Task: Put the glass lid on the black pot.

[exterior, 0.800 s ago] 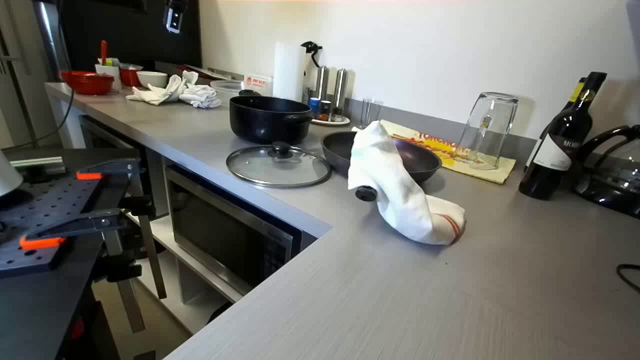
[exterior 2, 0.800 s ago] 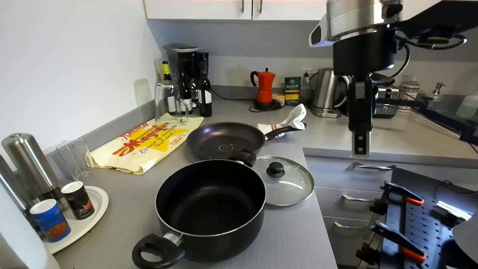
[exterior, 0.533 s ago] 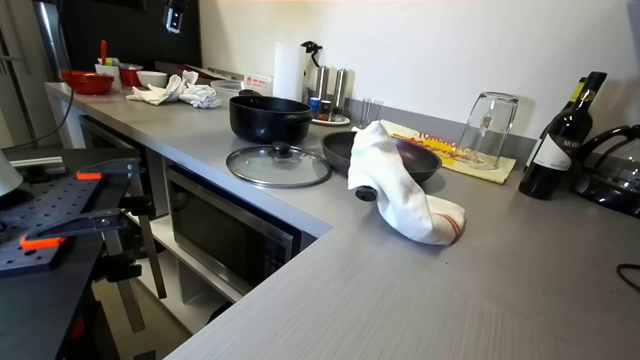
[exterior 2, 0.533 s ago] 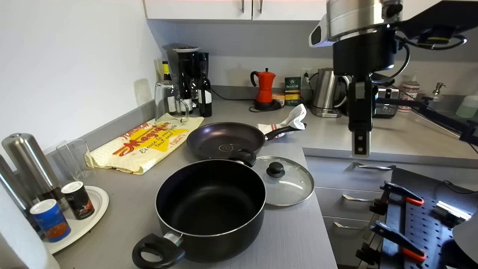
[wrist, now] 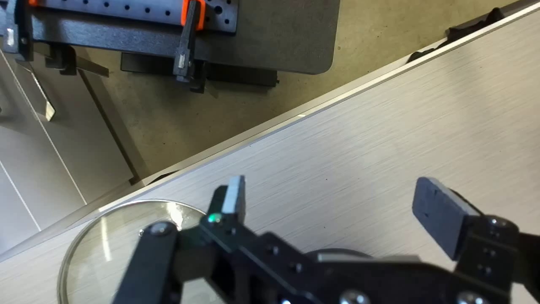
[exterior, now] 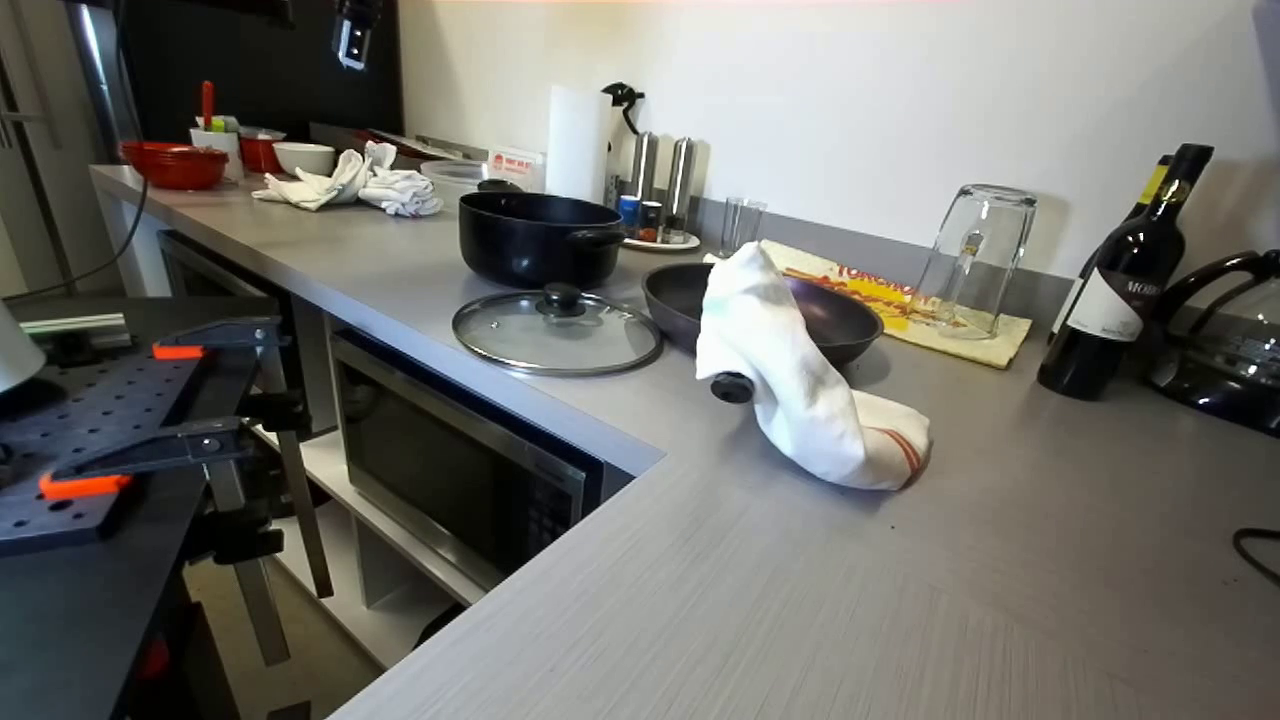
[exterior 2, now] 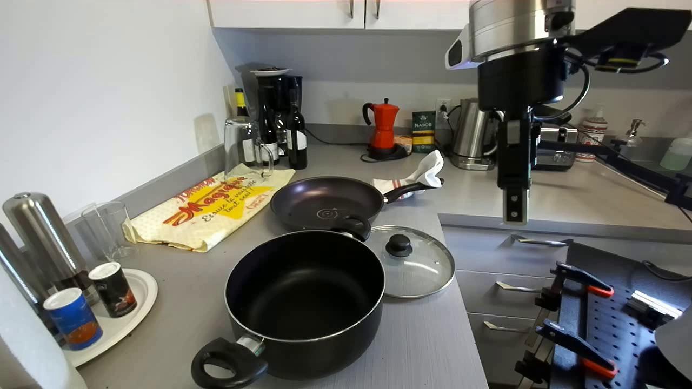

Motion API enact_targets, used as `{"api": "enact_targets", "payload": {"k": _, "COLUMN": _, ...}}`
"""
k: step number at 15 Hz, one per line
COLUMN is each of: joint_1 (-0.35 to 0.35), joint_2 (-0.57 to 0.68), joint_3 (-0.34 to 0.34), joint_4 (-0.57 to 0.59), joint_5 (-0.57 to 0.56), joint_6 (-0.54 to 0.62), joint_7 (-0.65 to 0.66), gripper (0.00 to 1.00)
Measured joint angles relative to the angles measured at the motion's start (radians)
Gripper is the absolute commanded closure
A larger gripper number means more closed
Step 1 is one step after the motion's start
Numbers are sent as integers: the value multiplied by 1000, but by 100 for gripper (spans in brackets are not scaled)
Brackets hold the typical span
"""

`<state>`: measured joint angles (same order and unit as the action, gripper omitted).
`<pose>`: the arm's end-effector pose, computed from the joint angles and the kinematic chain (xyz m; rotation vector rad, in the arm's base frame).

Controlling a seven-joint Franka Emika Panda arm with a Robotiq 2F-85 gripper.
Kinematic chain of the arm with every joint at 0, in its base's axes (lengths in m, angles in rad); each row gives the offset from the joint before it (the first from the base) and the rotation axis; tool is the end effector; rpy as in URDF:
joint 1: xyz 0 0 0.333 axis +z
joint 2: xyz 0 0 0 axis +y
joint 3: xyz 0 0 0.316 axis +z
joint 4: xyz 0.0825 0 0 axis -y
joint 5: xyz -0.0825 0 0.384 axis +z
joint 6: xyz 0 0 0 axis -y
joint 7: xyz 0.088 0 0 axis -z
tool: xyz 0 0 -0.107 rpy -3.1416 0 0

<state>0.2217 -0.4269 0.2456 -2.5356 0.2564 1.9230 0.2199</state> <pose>0.3366 0.1886 0.4029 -3.0571 -0.1594 0.3413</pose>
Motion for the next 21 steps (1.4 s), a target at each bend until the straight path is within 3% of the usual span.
{"api": "enact_targets", "payload": {"k": 6, "joint_1": -74, "joint_2": 104, "joint_3": -11, "joint_4": 1, "joint_5": -82, "joint_6": 103, "joint_7": 8, "gripper": 0}}
{"api": "enact_targets", "payload": {"k": 12, "joint_1": -142, "joint_2": 270, "joint_3": -30, "joint_4": 15, "joint_5": -229, "joint_6": 296, "joint_7": 109, "gripper": 0}}
{"api": "enact_targets", "payload": {"k": 21, "joint_1": -157, "joint_2": 533, "joint_3": -112, "joint_4": 113, "joint_5": -453, "joint_6": 519, "joint_7": 306, "gripper": 0}}
